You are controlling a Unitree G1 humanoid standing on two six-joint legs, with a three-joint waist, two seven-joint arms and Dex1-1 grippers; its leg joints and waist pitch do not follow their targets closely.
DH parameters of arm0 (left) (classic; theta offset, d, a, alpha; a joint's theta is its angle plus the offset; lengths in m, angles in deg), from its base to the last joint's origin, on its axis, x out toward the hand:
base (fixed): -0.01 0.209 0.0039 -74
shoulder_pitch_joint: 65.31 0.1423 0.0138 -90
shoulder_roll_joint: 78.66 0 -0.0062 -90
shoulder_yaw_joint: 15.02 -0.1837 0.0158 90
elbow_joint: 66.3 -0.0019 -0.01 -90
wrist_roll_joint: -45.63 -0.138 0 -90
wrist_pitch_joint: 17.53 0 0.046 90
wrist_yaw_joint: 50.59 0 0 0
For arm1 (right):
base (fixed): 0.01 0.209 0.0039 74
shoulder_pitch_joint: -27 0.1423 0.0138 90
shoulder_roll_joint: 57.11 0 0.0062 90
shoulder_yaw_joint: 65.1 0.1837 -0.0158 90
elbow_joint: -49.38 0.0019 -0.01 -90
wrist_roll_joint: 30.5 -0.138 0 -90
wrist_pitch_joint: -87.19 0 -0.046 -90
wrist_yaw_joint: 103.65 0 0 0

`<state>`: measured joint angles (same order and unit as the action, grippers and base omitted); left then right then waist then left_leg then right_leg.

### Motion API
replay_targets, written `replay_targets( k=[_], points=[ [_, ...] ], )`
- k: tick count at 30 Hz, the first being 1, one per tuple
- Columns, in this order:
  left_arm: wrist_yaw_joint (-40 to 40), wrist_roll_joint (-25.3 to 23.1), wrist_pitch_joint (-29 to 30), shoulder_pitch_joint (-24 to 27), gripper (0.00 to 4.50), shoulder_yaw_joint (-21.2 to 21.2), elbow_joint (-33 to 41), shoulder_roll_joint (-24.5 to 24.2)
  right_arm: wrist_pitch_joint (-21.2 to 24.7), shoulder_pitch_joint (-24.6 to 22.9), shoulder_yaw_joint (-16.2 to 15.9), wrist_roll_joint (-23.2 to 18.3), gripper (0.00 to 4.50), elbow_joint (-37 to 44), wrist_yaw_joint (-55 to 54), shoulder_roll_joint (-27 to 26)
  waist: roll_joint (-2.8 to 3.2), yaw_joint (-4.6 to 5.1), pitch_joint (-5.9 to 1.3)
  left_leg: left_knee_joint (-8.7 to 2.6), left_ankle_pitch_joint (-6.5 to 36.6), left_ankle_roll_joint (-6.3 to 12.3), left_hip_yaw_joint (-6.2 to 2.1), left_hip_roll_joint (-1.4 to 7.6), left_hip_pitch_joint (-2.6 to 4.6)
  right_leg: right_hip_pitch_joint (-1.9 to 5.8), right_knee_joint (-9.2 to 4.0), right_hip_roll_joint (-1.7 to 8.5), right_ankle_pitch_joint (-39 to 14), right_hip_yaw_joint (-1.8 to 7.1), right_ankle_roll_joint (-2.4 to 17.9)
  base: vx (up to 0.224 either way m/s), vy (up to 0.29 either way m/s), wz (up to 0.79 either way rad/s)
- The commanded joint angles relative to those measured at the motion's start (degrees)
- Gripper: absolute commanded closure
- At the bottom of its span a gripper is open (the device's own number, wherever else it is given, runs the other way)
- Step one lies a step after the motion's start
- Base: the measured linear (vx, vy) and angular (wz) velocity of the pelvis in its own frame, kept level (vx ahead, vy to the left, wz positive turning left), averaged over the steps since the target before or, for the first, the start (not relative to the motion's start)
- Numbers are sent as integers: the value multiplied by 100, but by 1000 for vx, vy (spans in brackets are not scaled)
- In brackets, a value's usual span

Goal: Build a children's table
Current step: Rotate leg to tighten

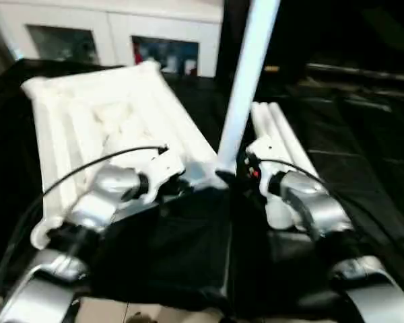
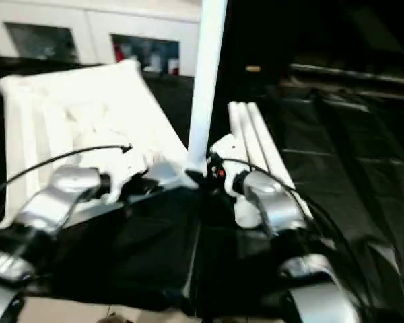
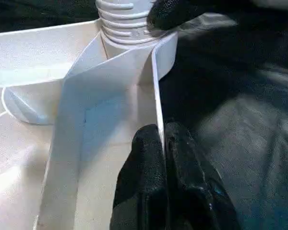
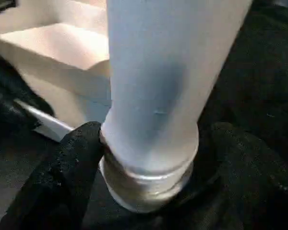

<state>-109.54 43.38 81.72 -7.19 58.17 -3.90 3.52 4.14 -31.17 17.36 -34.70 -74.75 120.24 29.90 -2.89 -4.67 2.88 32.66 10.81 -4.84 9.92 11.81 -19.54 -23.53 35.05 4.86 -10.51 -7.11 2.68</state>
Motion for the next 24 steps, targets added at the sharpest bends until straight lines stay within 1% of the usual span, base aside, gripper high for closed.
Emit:
replay_targets(
  k=[1, 3, 4, 5, 7, 8, 9, 10, 12, 13, 14, 15, 16, 17, 18, 19, 20, 22, 24],
  points=[
    [-489, 78, -137, 139, 450, -315, 173, -38, 80, -50, -68, -34, 73, 140, 264, 178, 19, -15, -391, -258, 380, 520, 16, 148, -27, 389, -307, 390, -124, 429, 1170, 0, 0, 0],
    [-626, 106, -154, 172, 450, -321, 243, -84, 103, -94, -149, -60, 73, 229, 462, 231, 31, -37, -392, -267, 389, 489, 9, 162, -26, 404, -306, 384, -211, 429, 1158, 0, 0, 0],
    [-741, 151, -198, 194, 450, -309, 298, -114, 122, -124, -208, -59, 73, 295, 574, 264, 33, -37, -382, -275, 438, 442, 9, 168, -12, 389, -317, 377, -303, 429, 1149, 0, 0, 0],
    [-794, 176, -227, 204, 450, -305, 326, -127, 127, -132, -226, -54, 73, 306, 600, 268, 35, -41, -381, -276, 473, 416, 9, 168, -10, 392, -319, 376, -352, 430, 1143, 0, 0, 0],
    [-918, 248, -227, 233, 450, -304, 427, -169, 91, -109, -269, -2, 73, 265, 600, 243, 31, -32, -363, -297, 683, 286, 0, 176, -9, 389, -350, 382, -693, 436, 1075, 0, 0, 0],
    [-956, 264, -227, 241, 450, -309, 459, -185, 87, -89, -274, 8, 73, 239, 596, 225, 22, -27, -358, -303, 721, 260, -2, 180, -7, 386, -360, 381, -778, 436, 1050, 0, 0, 0],
    [-1014, 278, -221, 261, 450, -310, 517, -218, 99, -62, -282, 11, 73, 234, 605, 203, 36, -26, -354, -306, 774, 214, -3, 183, 4, 377, -371, 381, -892, 441, 1019, 0, 0, 0],
    [-1018, 278, -220, 262, 450, -309, 521, -221, 99, -60, -282, 12, 73, 235, 607, 202, 31, -20, -350, -308, 822, 180, -3, 183, 8, 371, -375, 381, -950, 448, 1001, 0, 0, 0],
    [-1044, 273, -232, 267, 450, -307, 525, -248, 100, -44, -318, 6, 73, 261, 689, 204, 21, -13, -355, -310, 825, 147, -11, 177, -7, 385, -372, 379, -982, 447, 959, 0, 0, 0],
    [-1044, 273, -232, 267, 450, -307, 525, -248, 100, -44, -318, 6, 73, 261, 689, 204, 22, -13, -354, -309, 827, 145, -11, 175, -8, 385, -376, 381, -1000, 448, 946, 0, 0, 0],
    [-1055, 267, -239, 270, 450, -305, 527, -258, 106, -44, -334, 2, 89, 278, 719, 212, 19, -13, -356, -306, 805, 143, -10, 170, -15, 389, -375, 381, -997, 451, 925, 0, 0, 0],
    [-1057, 260, -241, 269, 450, -297, 518, -266, 109, -43, -355, 3, 89, 289, 756, 222, 16, -18, -359, -303, 779, 147, -10, 168, -18, 391, -374, 381, -994, 450, 912, 0, 0, 0],
    [-1066, 258, -253, 267, 450, -287, 504, -275, 110, -47, -374, 4, 100, 297, 799, 233, 11, -20, -363, -298, 732, 159, -8, 167, -24, 394, -369, 382, -961, 451, 905, 0, 0, 0],
    [-1067, 258, -255, 267, 450, -286, 502, -276, 110, -47, -376, 4, 100, 298, 804, 235, 13, -23, -364, -296, 710, 164, -9, 167, -27, 393, -365, 382, -946, 450, 907, 0, 0, 0],
    [-1075, 255, -270, 268, 450, -280, 493, -286, 108, -55, -387, 2, 117, 298, 837, 244, 11, -25, -370, -291, 653, 176, -9, 165, -34, 396, -356, 379, -890, 450, 910, 0, 0, 0],
    [-1069, 247, -281, 262, 450, -268, 472, -293, 104, -61, -394, 5, 117, 294, 851, 250, 15, -27, -372, -287, 620, 187, -9, 163, -38, 399, -351, 379, -840, 449, 919, 0, 0, 0],
    [-1069, 247, -281, 262, 450, -268, 472, -293, 104, -61, -394, 5, 128, 294, 851, 250, 12, -25, -373, -285, 610, 194, -7, 162, -39, 400, -351, 376, -819, 449, 924, 0, 0, 0],
    [-910, 160, -261, 212, 450, -238, 364, -281, 132, -76, -368, 13, 146, 272, 784, 227, 13, -20, -372, -285, 573, 206, -10, 163, -45, 401, -341, 373, -760, 446, 940, 0, 0, 0],
    [-768, 104, -224, 180, 450, -218, 299, -248, 147, -79, -331, 23, 162, 230, 673, 191, 15, -21, -369, -285, 608, 194, -8, 162, -40, 398, -351, 376, -828, 446, 932, 0, 0, 0]
  ],
)
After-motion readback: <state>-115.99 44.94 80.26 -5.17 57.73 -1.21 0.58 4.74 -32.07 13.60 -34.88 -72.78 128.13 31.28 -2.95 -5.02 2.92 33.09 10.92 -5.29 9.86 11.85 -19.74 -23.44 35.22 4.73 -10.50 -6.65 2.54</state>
